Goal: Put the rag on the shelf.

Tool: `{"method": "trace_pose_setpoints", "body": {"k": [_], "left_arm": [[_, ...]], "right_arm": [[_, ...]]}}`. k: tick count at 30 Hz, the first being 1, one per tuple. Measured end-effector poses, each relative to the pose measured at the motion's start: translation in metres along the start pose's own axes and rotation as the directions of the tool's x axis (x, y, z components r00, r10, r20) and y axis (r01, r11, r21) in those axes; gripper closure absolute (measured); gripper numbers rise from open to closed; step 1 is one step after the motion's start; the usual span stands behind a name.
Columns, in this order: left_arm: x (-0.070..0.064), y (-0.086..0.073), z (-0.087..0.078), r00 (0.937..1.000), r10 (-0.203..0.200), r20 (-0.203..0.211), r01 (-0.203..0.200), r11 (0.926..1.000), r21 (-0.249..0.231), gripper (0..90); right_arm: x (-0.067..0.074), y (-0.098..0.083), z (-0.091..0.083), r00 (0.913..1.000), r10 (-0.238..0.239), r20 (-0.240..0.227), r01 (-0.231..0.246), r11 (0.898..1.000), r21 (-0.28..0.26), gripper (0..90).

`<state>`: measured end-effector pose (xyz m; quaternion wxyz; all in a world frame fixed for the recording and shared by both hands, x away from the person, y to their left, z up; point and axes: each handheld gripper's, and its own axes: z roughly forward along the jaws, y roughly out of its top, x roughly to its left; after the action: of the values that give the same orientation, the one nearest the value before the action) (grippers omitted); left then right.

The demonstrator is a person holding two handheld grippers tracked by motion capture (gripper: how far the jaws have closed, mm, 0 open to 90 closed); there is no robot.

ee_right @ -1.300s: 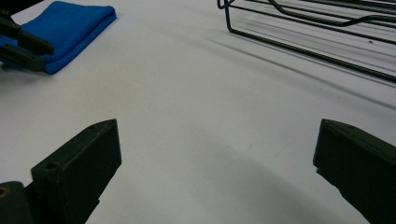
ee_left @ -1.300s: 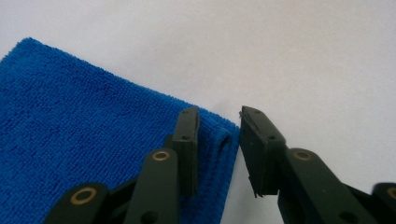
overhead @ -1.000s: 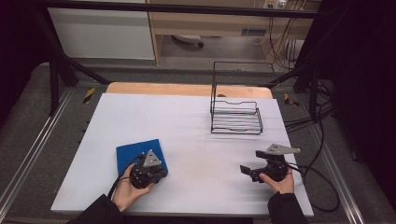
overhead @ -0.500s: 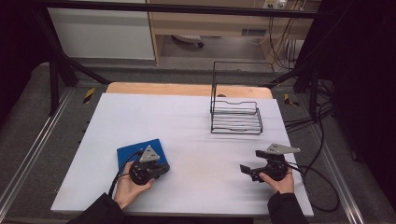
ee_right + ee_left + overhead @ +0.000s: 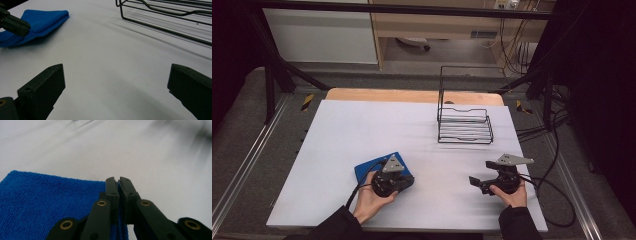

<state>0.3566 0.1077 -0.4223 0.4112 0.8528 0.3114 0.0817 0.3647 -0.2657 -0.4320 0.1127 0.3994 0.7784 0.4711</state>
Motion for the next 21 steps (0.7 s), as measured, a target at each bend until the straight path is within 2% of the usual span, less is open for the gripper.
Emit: {"method": "trace_pose_setpoints", "body": {"k": [4, 7, 8, 9, 11, 14, 15, 16, 17, 18, 19, 20, 21], "left_arm": [[-0.007, 0.004, 0.013, 1.0000, 0.009, 0.004, -0.009, 0.9999, 0.008, 85.4], [-0.006, 0.002, 0.020, 1.0000, 0.002, 0.007, -0.002, 0.9998, 0.020, 84.3], [-0.005, 0.001, 0.021, 0.9999, 0.001, 0.012, -0.001, 0.9998, 0.020, 80.1], [-0.005, 0.000, 0.021, 0.9999, 0.000, 0.017, -0.001, 0.9999, 0.016, 80.1], [-0.003, 0.001, 0.021, 0.9996, -0.003, 0.027, 0.003, 0.9999, 0.012, 68.5], [0.000, 0.004, 0.012, 0.9998, -0.001, 0.018, 0.002, 1.0000, -0.006, 57.3], [0.002, 0.005, 0.008, 0.9999, 0.000, 0.010, 0.000, 0.9999, -0.015, 49.3], [0.004, 0.006, 0.005, 1.0000, 0.000, 0.007, 0.000, 0.9997, -0.023, 49.3], [0.008, 0.007, -0.001, 1.0000, -0.006, 0.002, 0.006, 0.9995, -0.031, 41.8], [0.011, 0.007, -0.006, 0.9999, -0.010, -0.004, 0.010, 0.9992, -0.038, 41.8], [0.015, 0.007, -0.011, 0.9999, -0.006, -0.015, 0.005, 0.9990, -0.045, 34.9], [0.018, 0.007, -0.014, 0.9998, -0.004, -0.022, 0.003, 0.9988, -0.049, 34.9], [0.023, 0.006, -0.020, 0.9997, -0.010, -0.023, 0.009, 0.9985, -0.054, 30.7]], "right_arm": [[0.000, 0.000, 0.000, 1.0000, 0.001, -0.001, -0.001, 1.000, -0.003, 2.0], [0.000, 0.000, -0.001, 1.0000, 0.000, 0.002, 0.000, 1.000, -0.009, 2.4], [0.000, 0.000, 0.000, 1.0000, 0.004, 0.004, -0.004, 1.000, -0.010, 2.6], [0.000, 0.000, 0.000, 1.0000, 0.004, 0.004, -0.004, 1.000, -0.010, 2.6], [0.001, 0.001, 0.000, 1.0000, 0.010, 0.003, -0.010, 1.000, -0.006, 2.7], [0.003, 0.002, 0.001, 1.0000, 0.008, 0.003, -0.008, 1.000, -0.011, 3.0], [0.004, 0.003, 0.002, 0.9999, 0.009, 0.006, -0.009, 1.000, -0.016, 3.2], [0.004, 0.003, 0.002, 0.9999, 0.009, 0.006, -0.009, 1.000, -0.016, 3.2], [0.005, 0.003, 0.002, 0.9999, 0.011, 0.008, -0.011, 1.000, -0.017, 3.7], [0.006, 0.004, 0.002, 0.9998, 0.015, 0.010, -0.015, 1.000, -0.015, 4.1], [0.009, 0.005, 0.003, 0.9998, 0.019, 0.009, -0.019, 1.000, -0.019, 4.5], [0.009, 0.005, 0.003, 0.9998, 0.019, 0.009, -0.019, 1.000, -0.019, 4.5], [0.010, 0.006, 0.004, 0.9998, 0.016, 0.010, -0.016, 1.000, -0.019, 4.7]]}}
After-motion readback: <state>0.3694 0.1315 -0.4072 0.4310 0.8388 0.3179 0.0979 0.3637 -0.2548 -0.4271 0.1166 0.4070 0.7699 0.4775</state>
